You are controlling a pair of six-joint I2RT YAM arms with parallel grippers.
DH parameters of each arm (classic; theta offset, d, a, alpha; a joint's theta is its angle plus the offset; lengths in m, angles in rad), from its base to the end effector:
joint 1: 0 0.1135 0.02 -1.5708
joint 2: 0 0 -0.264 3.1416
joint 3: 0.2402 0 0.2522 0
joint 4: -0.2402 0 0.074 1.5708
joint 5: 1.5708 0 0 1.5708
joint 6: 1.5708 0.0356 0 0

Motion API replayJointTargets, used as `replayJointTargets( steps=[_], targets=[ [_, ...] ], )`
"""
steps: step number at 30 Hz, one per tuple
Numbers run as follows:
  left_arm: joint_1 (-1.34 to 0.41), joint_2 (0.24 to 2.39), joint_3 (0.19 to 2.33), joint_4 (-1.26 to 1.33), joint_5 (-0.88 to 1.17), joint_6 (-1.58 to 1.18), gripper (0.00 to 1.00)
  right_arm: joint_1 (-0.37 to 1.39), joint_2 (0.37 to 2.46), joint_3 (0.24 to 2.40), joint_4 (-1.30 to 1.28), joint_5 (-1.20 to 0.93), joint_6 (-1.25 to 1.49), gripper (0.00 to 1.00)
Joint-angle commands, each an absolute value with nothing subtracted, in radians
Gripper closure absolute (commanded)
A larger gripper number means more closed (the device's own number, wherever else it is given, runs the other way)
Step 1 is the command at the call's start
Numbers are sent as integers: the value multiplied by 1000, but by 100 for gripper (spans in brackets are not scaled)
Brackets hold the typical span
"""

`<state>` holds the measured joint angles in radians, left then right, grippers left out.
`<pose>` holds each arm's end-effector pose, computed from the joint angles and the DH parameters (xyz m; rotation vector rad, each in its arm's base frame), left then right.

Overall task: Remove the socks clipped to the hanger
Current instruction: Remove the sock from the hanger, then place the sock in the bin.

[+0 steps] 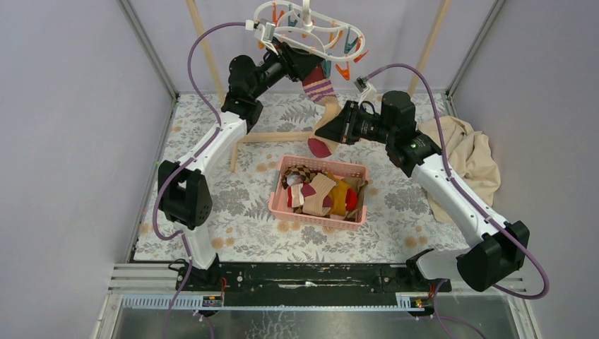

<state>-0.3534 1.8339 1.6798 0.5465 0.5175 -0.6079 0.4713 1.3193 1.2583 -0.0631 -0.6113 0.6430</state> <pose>0.4038 -0.1677 0.4302 0.3249 1.2734 -1.1320 0.2623 0.1566 0.4014 -0.3443 1.8309 1.3186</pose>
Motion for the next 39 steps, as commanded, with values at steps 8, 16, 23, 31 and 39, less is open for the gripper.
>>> replayJointTargets(
  steps=[8,16,23,31,39],
  targets=[
    [-333,1834,1692,615,544,-633,68,482,1285,1253,-21,-619,633,100],
    [-325,1847,1712,609,566,-661,100,481,1280,1243,-16,-624,638,100],
    [-325,1816,1672,604,557,-651,74,482,1256,1221,-44,-622,626,100],
    [-325,1770,1597,609,548,-628,36,481,1225,1197,-67,-617,619,100],
    [-325,1710,1522,598,538,-617,18,482,1212,1192,-84,-630,618,100]
  ],
)
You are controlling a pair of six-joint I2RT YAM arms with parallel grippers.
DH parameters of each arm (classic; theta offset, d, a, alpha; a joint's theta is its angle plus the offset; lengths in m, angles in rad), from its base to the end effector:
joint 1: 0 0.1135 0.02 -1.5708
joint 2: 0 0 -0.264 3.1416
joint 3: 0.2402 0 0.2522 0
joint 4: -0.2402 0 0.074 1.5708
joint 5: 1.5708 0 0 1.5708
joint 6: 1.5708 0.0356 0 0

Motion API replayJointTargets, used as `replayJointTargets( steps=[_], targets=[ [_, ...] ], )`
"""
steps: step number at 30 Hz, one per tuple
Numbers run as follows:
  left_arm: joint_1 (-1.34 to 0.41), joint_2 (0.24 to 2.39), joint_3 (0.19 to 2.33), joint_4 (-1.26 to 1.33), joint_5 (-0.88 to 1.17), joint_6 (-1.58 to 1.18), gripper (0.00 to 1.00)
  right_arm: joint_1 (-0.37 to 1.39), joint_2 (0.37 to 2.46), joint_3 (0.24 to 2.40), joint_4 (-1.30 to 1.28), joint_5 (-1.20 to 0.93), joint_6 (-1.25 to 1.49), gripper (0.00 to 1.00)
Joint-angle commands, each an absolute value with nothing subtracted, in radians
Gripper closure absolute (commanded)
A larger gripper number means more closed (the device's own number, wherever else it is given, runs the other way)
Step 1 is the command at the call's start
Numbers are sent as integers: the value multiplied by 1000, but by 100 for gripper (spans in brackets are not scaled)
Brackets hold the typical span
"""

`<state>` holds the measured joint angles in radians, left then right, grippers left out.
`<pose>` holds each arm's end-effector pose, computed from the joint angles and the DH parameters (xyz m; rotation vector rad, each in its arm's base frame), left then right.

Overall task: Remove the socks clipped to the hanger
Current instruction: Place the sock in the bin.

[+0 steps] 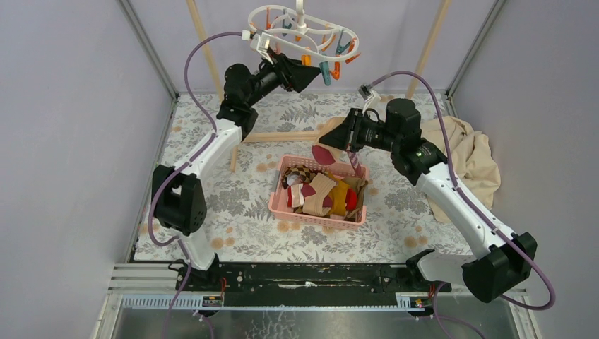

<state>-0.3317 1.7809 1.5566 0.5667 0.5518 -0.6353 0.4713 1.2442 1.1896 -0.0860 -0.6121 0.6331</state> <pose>0.3962 -0.1562 0.4107 0.3128 1.3360 -1.1586 0.2449 0.1478 0.3956 -0.3488 1.8446 1.3117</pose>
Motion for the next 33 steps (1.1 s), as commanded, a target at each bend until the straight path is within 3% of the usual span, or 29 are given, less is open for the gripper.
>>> replayJointTargets(
  steps=[1,5,16,33],
  targets=[
    [-325,1703,1514,595,540,-619,12,482,1213,1192,-86,-637,621,100],
    [-325,1671,1489,561,559,-624,1,486,1221,1191,-100,-664,620,100],
    [-324,1533,1386,423,583,-594,1,578,1305,1235,-179,-682,552,100],
    [-325,1146,1096,133,496,-478,1,725,1429,1194,-125,-630,536,100]
  ],
)
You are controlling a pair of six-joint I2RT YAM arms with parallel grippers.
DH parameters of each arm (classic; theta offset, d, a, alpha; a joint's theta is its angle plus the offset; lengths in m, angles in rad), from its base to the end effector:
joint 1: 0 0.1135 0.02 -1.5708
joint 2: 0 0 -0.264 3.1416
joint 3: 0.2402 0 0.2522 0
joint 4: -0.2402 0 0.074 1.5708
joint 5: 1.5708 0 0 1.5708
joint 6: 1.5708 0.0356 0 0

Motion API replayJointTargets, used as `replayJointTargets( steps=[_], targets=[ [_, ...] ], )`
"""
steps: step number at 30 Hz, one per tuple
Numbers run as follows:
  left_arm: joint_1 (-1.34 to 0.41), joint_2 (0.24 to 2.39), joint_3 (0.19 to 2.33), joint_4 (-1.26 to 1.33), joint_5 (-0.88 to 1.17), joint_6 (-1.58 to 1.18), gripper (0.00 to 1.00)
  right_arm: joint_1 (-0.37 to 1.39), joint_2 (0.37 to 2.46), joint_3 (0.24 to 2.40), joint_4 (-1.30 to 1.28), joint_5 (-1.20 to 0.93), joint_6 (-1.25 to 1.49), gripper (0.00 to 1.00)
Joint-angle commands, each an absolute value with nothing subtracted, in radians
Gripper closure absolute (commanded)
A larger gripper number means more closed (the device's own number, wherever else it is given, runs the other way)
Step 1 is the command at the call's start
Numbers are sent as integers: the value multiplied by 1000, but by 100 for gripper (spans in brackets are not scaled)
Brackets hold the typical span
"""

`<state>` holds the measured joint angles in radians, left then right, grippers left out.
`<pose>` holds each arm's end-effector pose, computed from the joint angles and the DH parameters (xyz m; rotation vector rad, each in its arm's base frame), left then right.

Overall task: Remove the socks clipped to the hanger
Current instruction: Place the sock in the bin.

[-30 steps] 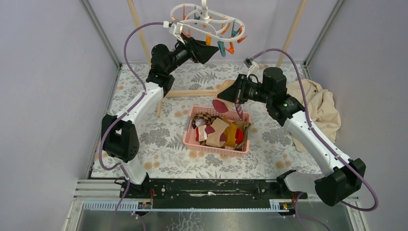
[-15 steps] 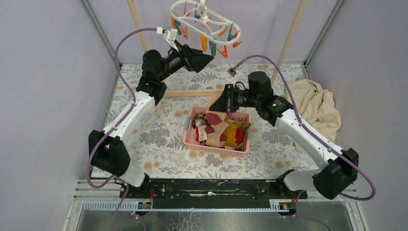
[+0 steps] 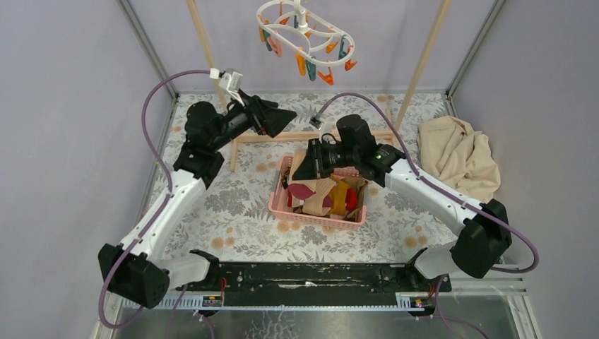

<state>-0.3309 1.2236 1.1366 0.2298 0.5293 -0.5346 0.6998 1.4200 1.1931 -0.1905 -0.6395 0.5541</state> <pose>0.2619 -0.1090 0.4151 0.3082 1.5102 -1.0739 0.2359 0.2264 0.3363 -0.6184 2.1110 1.3973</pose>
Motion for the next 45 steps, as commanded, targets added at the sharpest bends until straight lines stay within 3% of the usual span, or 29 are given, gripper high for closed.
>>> replayJointTargets(
  steps=[1,17,33,35,40,45],
  targets=[
    [-325,1125,1083,103,489,-472,1,730,1435,1191,-125,-625,531,100],
    [-325,912,884,-71,469,-469,1,756,1491,1073,-75,-567,527,100],
    [-325,871,843,-132,478,-482,1,755,1636,1058,-120,-400,464,99],
    [-324,871,839,-131,477,-486,1,756,1663,1085,-159,-372,452,93],
    [-324,892,835,-155,470,-490,1,755,1677,1127,-237,-300,420,68],
    [-327,940,835,-183,476,-496,1,756,1629,1151,-300,-262,389,56]
  ],
)
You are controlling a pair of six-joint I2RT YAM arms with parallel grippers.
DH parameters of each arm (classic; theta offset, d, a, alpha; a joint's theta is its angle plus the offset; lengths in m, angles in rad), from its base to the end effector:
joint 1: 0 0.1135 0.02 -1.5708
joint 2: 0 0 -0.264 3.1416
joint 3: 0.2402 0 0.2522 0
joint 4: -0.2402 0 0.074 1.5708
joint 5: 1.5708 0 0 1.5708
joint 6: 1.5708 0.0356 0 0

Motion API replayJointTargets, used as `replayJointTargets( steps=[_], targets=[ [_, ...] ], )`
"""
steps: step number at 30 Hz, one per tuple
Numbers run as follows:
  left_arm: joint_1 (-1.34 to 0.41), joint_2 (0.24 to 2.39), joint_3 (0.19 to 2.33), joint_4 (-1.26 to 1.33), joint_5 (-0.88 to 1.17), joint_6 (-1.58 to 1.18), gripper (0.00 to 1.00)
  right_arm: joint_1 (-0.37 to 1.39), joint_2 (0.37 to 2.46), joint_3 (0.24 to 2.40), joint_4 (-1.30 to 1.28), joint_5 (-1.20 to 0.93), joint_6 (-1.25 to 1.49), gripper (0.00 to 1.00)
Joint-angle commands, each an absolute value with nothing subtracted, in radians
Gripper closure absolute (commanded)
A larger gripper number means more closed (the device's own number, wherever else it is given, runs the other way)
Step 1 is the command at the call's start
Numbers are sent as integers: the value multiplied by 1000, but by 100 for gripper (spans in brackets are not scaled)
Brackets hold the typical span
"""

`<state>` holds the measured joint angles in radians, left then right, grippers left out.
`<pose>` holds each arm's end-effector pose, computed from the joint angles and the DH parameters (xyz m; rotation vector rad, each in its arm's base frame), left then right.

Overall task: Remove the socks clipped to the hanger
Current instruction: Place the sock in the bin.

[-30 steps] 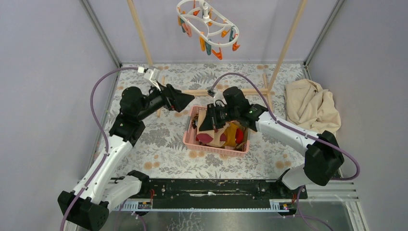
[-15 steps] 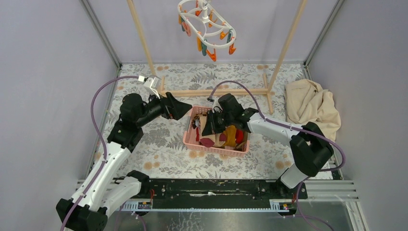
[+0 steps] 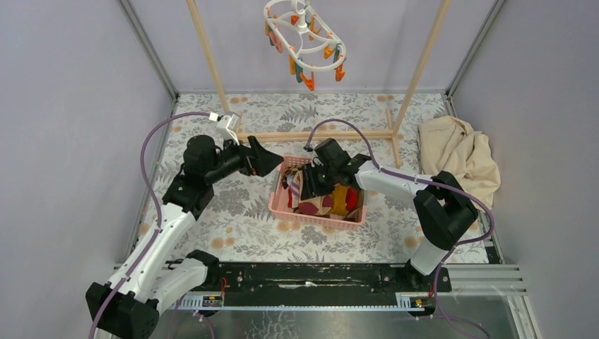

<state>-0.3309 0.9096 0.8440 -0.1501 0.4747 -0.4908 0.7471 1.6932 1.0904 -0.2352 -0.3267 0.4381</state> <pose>0.1928 -0.0834 0.3431 0.2104 1.8659 -1.0010 0.2564 0.2531 0.2060 -0.5547 2.5080 0.8999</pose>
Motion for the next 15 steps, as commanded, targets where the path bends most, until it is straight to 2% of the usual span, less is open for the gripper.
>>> replayJointTargets(
  steps=[1,10,15],
  targets=[
    [-327,946,833,-183,478,-499,1,755,1615,1156,-311,-260,386,55],
    [-360,982,843,-183,463,-512,1,755,1482,1211,-408,-245,366,43],
    [-446,1021,868,-197,377,-512,1,755,1431,1195,-455,-170,345,42]
  ],
)
